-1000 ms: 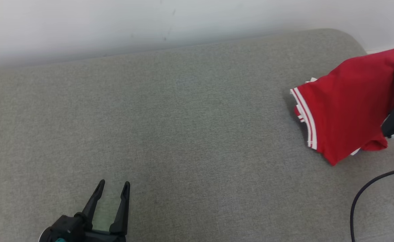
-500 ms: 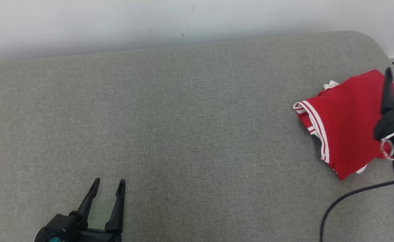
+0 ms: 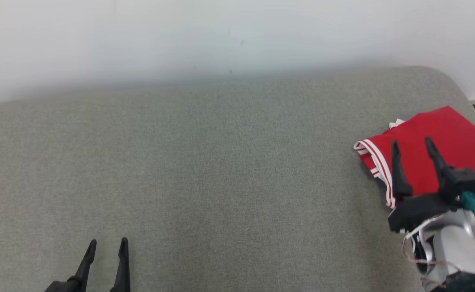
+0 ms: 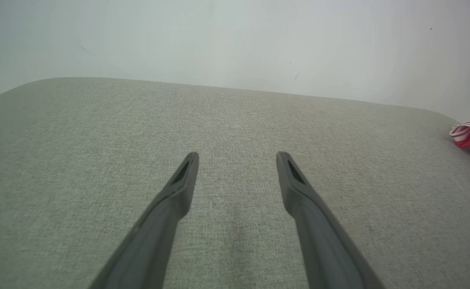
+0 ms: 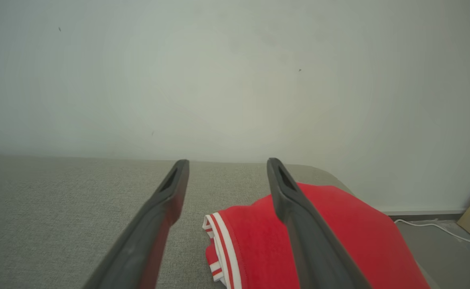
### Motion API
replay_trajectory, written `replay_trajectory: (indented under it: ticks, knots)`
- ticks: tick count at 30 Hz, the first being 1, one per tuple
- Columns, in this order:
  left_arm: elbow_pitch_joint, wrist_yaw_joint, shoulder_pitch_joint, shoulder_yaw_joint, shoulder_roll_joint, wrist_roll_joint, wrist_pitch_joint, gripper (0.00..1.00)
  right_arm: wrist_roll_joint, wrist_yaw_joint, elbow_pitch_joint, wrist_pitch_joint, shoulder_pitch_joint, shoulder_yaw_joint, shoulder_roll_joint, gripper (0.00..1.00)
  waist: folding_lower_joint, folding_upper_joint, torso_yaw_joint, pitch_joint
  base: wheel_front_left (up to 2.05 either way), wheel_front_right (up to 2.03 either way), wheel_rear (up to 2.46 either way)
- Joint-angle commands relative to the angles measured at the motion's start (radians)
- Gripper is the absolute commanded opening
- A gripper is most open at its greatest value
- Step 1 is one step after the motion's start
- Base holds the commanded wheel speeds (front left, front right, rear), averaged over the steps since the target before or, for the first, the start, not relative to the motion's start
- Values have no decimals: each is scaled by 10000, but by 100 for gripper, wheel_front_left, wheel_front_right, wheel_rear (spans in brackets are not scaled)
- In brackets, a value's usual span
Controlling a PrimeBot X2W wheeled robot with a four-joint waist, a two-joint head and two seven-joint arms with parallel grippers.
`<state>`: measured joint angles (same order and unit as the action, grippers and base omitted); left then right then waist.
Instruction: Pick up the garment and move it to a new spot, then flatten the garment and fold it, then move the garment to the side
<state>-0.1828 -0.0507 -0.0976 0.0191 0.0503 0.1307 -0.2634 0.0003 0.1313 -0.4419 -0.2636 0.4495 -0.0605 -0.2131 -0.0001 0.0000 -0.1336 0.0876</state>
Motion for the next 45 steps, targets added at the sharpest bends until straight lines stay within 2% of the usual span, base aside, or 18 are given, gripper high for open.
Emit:
replay_trajectory:
  ticks: [1, 11, 22, 45]
  knots:
    - [-8, 74, 231, 80, 10, -92, -3, 100, 148, -11, 190, -8, -346, -45, 100, 100, 1, 0, 162, -380, 0, 0, 0]
    - [-101, 346, 798, 335, 13, -156, -3, 100, 295, -11, 862, -9, -2079, -362, 730, 100, 1, 0, 463, -1010, 0, 0, 0]
    - [-213, 504, 1082, 582, 11, -328, -3, 100, 157, -9, 894, -9, -3119, -555, 1104, 100, 1, 0, 616, -1382, 0, 0, 0]
    - [-252, 380, 1058, 778, 11, -383, -2, 100, 171, -9, 948, -9, -3317, -484, 1313, 100, 1, 0, 550, -1398, 0, 0, 0]
